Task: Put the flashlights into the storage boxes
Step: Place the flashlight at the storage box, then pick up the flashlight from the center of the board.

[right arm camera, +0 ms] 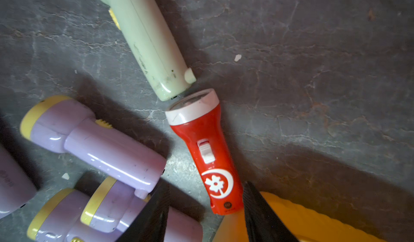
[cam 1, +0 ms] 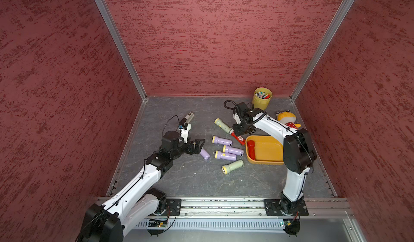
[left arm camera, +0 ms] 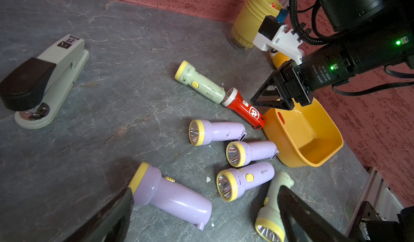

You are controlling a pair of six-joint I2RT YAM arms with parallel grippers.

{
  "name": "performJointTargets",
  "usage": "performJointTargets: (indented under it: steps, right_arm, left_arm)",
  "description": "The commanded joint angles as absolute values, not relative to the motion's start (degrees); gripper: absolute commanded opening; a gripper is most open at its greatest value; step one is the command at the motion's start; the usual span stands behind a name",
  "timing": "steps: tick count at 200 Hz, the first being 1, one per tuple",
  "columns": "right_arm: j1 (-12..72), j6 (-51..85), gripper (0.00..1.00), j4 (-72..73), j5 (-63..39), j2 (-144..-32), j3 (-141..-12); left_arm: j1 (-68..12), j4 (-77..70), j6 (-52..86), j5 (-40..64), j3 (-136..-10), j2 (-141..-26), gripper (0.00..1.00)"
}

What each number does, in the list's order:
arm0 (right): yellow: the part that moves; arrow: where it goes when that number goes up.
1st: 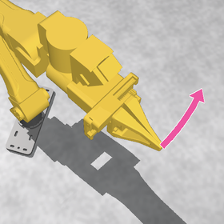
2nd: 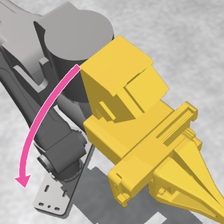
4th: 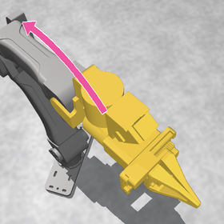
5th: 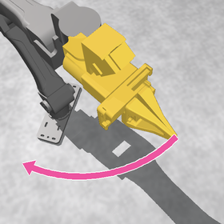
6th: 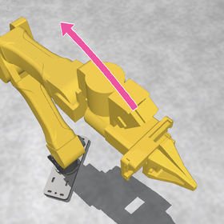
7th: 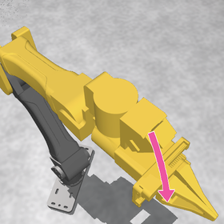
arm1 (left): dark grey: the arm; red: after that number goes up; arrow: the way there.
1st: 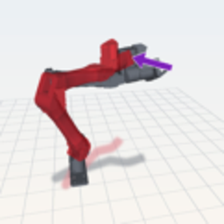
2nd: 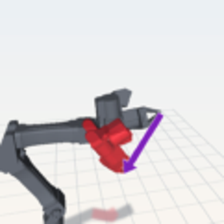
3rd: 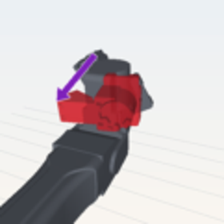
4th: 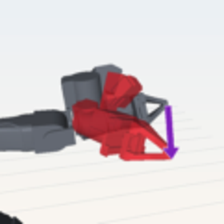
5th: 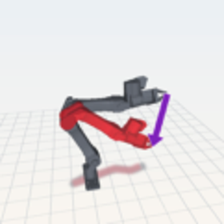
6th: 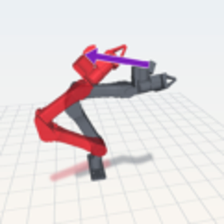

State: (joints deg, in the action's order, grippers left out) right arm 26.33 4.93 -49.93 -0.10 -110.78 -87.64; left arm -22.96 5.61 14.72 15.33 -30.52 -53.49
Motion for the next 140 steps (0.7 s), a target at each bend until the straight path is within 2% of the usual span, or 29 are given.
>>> performJointTargets:
  steps: [1,71,140]
  right_arm:
    - [26.54,2.86,0.55,-49.95,1.88,-112.39,-89.43]
    - [26.81,0.44,0.55,-48.65,2.34,-116.75,-89.99]
    - [26.81,-0.44,0.51,-47.14,1.52,-119.64,-91.05]
  left_arm:
    - [-22.65,6.5,14.9,13.89,-30.56,-53.24,1.0]
    - [-22.68,5.5,14.63,14.08,-31.2,-55.01,1.0]
    - [-22.69,5.1,14.59,13.99,-31.51,-55.53,1.0]
